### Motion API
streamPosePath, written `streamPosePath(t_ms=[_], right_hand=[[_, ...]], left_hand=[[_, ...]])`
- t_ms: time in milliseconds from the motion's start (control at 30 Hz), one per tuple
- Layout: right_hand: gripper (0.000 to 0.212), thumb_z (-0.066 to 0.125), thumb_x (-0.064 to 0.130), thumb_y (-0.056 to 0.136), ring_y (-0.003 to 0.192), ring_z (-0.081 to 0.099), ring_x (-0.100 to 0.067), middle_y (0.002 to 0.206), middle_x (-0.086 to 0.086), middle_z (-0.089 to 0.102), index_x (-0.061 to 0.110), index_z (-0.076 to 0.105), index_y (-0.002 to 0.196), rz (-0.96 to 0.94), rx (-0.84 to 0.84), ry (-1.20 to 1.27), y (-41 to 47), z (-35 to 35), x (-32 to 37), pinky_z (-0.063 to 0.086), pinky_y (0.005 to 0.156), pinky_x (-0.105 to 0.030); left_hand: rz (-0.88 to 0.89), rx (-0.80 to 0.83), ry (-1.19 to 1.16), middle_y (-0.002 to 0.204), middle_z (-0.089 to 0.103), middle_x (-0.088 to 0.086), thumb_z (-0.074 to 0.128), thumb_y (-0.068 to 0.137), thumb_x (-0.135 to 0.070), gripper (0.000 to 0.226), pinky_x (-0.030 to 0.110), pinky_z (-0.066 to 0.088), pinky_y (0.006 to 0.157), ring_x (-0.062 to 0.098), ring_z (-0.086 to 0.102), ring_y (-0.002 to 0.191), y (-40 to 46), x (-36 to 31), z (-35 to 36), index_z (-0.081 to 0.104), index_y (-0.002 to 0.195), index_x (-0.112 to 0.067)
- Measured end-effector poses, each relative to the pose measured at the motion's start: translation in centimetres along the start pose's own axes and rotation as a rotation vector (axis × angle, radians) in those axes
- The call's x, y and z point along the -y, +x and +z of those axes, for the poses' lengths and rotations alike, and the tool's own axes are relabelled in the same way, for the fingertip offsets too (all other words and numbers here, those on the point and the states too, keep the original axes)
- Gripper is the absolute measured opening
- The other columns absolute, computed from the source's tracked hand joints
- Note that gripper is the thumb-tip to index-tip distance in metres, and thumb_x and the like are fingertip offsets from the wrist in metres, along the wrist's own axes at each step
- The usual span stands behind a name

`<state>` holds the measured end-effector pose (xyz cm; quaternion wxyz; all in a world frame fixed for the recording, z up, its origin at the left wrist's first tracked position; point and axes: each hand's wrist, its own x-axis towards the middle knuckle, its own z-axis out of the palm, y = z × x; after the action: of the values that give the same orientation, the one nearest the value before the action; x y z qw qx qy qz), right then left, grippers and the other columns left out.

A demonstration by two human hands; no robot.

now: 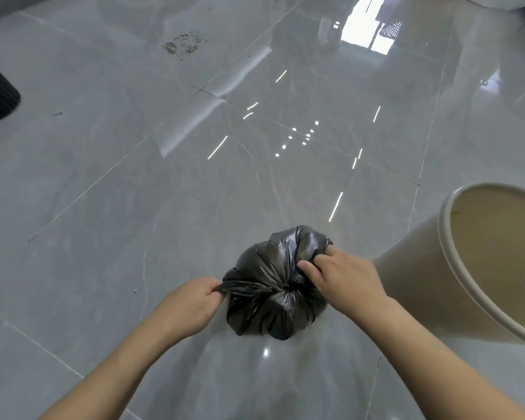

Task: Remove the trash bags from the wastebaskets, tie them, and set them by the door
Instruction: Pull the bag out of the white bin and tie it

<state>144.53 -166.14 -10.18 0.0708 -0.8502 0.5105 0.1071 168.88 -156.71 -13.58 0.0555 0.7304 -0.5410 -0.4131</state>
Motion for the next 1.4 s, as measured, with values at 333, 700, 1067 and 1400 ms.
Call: streamPosePath(t_ms=[333, 700, 1067, 1400], right_hand=[[0.03, 0.04, 0.026, 0.099, 0.038, 0.022, -0.005, 0.053, 0.005, 0.036, 0.01, 0.062, 0.087, 0.625, 0.405, 2.116, 0.0, -0.4, 0.9, 0.01, 0.037, -0.018], [0.044, 0.038, -0.006, 0.083, 0.052, 0.032, -0.007, 0.072, 0.005, 0.048, 0.009, 0.063, 0.117, 0.425, 0.282, 1.851, 0.0, 0.1, 3.0, 0.018, 0.047, -0.021], [0.058, 0.064, 0.005, 0.072, 0.097, 0.062, -0.013, 0.128, 0.002, 0.044, 0.038, 0.063, 0.12, 0.256, 0.278, 1.633, -0.7, 1.0, 4.1, 0.053, 0.082, -0.024], [0.031, 0.072, 0.051, 0.072, 0.093, 0.046, -0.009, 0.092, 0.01, 0.038, 0.022, 0.063, 0.064, 0.057, 0.197, 0.859, -0.5, 1.3, 3.3, 0.043, 0.085, -0.024]], left_hand=[[0.806, -0.147, 0.475, 0.073, 0.042, -0.009, 0.036, 0.087, -0.034, 0.02, 0.027, 0.029, 0.068, 0.013, 0.035, 0.07, -2.5, -6.8, -2.9, 0.037, 0.07, -0.023], [0.866, -0.252, 0.265, 0.073, 0.037, -0.015, 0.043, 0.091, -0.024, 0.02, 0.031, 0.036, 0.067, 0.01, 0.036, 0.068, -1.9, -7.7, -4.3, 0.036, 0.072, -0.024], [0.874, -0.257, 0.32, 0.071, 0.042, -0.013, 0.046, 0.092, -0.026, 0.019, 0.024, 0.031, 0.068, 0.009, 0.038, 0.067, -3.3, -7.0, -3.9, 0.041, 0.074, -0.025], [0.562, -0.387, 0.029, 0.063, 0.047, -0.008, 0.045, 0.088, -0.039, 0.03, 0.031, 0.038, 0.059, 0.011, 0.046, 0.063, -1.7, -5.7, -3.9, 0.052, 0.069, -0.016]])
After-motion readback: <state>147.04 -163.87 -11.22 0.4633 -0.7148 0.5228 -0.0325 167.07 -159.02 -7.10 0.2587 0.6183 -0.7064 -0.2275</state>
